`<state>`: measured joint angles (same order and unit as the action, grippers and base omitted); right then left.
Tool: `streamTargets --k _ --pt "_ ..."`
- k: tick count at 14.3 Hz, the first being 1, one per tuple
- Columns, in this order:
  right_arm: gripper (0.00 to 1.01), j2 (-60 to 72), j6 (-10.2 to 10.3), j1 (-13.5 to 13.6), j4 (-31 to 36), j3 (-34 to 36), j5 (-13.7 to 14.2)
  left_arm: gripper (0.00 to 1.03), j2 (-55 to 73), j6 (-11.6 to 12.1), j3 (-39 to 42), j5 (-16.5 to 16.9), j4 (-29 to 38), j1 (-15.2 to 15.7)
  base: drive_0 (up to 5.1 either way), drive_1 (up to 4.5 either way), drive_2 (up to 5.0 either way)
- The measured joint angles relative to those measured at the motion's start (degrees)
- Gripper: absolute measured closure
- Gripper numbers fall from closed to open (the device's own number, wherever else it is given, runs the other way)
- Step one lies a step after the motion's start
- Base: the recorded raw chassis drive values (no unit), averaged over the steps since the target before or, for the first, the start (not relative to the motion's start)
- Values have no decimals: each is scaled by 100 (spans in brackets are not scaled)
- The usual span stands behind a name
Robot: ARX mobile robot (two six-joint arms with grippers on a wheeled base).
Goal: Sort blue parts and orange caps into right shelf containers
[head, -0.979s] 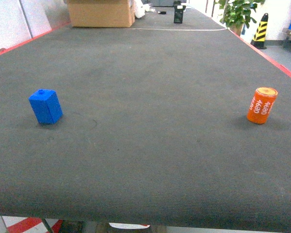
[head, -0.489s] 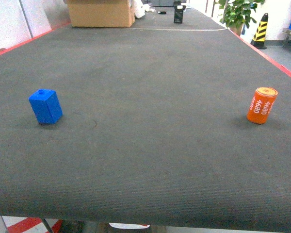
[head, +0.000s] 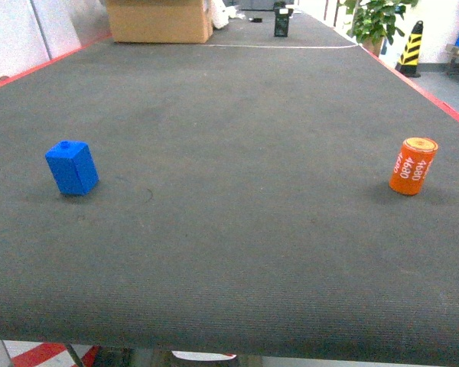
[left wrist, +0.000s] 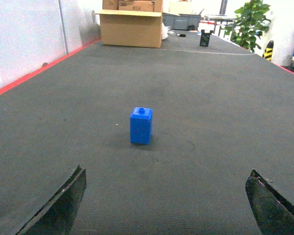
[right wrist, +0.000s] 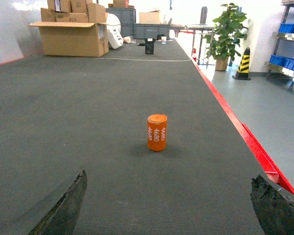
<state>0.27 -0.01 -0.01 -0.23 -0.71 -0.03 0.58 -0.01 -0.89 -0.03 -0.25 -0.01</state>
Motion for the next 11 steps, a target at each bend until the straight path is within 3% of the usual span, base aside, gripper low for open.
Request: streamTargets --k 3,4,5,8,11 --pt "3 4 -9 2 -22 0 13 5 0 0 0 -2 0 0 0 0 0" --pt "3 278 -188 118 -573 -166 439 5 0 0 0 0 0 0 0 0 0" --pt "3 1211 -293 -11 -234 -262 538 5 0 2 0 4 4 0 0 0 0" --pt "3 3696 -363 -352 1703 -634 -24 5 0 0 0 0 2 0 0 0 0" --pt "3 6507 -435 -293 3534 -1725 -262 5 0 0 0 -2 2 0 0 0 0"
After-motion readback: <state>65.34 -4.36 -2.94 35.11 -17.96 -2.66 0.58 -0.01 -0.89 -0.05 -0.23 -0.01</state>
